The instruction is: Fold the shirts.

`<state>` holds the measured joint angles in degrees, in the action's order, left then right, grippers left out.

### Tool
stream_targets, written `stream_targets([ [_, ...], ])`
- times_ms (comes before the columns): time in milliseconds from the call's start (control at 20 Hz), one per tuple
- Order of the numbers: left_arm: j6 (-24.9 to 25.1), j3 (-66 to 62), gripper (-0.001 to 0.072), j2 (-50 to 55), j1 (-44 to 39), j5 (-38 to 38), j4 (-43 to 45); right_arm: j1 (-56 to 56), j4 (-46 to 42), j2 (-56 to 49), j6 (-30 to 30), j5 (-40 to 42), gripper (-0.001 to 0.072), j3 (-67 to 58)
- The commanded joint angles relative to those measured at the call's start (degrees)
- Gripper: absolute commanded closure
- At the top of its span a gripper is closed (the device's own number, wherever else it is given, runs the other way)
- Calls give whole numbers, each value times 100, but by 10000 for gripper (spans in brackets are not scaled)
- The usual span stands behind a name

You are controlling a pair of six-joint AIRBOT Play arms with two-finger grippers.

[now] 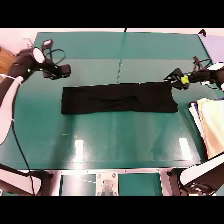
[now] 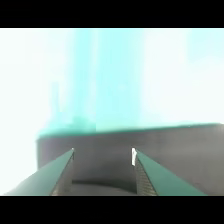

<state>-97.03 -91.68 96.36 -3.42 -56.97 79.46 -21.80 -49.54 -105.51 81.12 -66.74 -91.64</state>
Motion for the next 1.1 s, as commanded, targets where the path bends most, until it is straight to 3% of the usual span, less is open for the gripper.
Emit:
stream_targets([
  [0, -57, -328, 276, 20, 223, -730, -85, -570, -15, -70, -542, -710, 159, -234],
  [100, -42, -326, 276, 20, 210, -898, -243, -868, -20, -173, -688, -994, 147, -232],
  [150, -39, -326, 276, 20, 210, -911, -422, -979, -15, -260, -763, -1158, 101, -234],
  [400, 496, -326, 276, 20, 133, -911, -1526, -981, 72, -907, -1314, -1639, 101, -232],
  [750, 667, -326, 277, 20, -376, -774, -1552, -356, 1123, -1276, -1731, -1781, 102, -234],
  [900, 664, -323, 288, 24, -693, -629, -1565, -57, 1145, -1274, -1700, -1797, 102, -249],
  [1000, 719, -323, 565, 68, -970, -483, -1565, 90, 1145, -1274, -1644, -1899, 105, -269],
  [1050, 763, -323, 594, 101, -1106, -431, -1561, 140, 1145, -1274, -1547, -1967, 273, -299],
])
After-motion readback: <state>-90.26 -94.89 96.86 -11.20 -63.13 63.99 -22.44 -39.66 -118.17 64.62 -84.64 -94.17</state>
